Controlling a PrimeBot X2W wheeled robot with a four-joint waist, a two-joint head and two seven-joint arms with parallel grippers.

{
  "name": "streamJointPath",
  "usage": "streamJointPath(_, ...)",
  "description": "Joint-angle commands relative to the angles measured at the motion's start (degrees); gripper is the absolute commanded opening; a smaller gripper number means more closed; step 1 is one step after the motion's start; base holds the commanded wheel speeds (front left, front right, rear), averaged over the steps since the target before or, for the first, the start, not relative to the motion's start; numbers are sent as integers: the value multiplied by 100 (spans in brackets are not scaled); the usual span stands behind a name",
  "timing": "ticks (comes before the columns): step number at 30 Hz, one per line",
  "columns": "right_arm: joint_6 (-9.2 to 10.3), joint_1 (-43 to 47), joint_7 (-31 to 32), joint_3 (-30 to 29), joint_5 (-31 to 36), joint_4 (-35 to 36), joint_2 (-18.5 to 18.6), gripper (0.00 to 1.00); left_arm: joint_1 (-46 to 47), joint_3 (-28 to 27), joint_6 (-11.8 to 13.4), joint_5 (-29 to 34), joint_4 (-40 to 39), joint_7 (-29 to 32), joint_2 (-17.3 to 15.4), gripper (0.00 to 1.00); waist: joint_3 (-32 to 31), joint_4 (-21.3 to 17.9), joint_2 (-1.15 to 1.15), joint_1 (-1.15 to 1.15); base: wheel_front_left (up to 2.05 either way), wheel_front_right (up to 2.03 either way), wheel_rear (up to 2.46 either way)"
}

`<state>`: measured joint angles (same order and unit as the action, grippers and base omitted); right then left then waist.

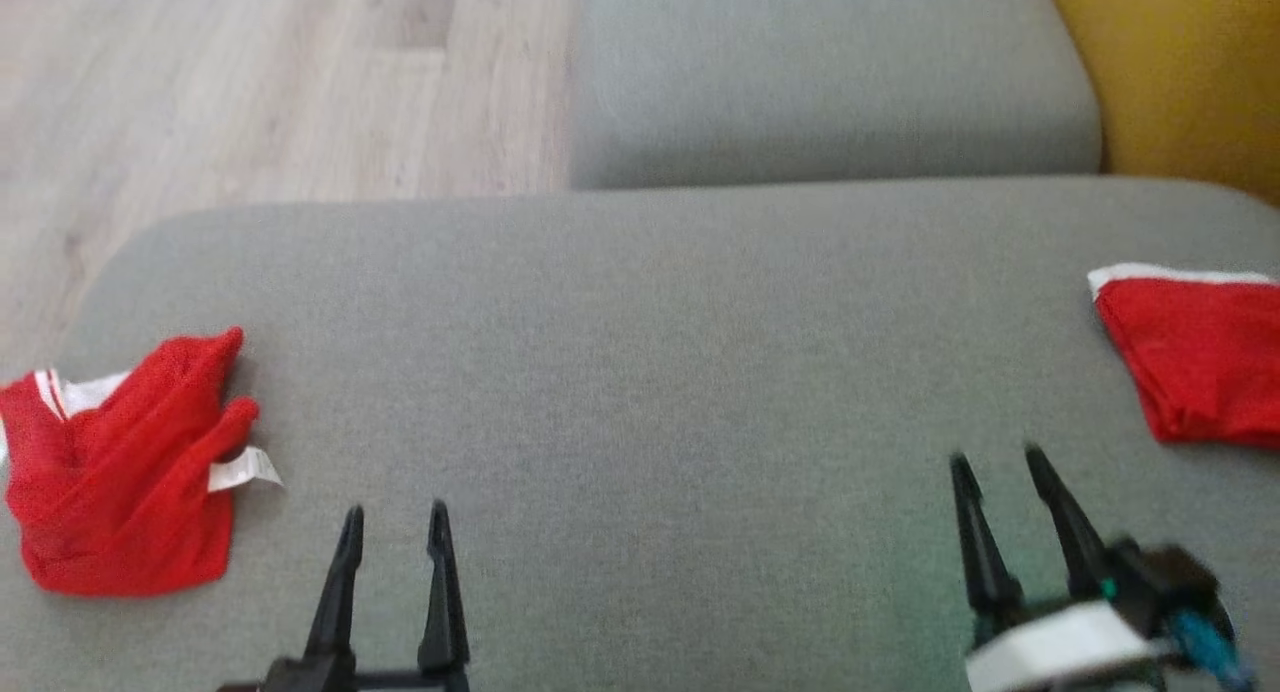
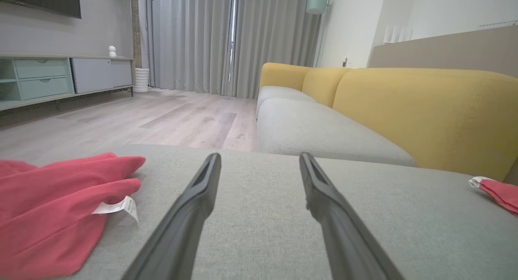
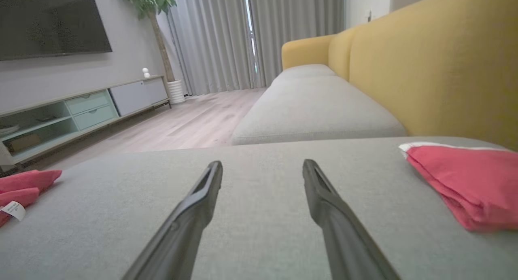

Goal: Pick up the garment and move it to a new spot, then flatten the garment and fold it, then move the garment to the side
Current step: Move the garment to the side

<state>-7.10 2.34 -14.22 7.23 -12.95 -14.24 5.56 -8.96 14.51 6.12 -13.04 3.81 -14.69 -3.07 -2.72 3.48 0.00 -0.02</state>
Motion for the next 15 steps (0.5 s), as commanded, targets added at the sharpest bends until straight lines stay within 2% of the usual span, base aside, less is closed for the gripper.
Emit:
streamJointPath(1,-39,148,-76,8,106,274,-20,100,21,-239,51,77,-233,-31,19,100,-255,86,0,2,0,0,0)
streamJointPath(6,-39,820,-77,-308,359,563,-175,100,-465,-342,-31,369,-248,-31,19,100,-507,90,0,2,0,0,0)
streamJointPath(15,-39,974,-77,-376,403,610,-246,100,-593,-502,-108,477,-208,-31,19,100,-600,57,0,2,0,0,0)
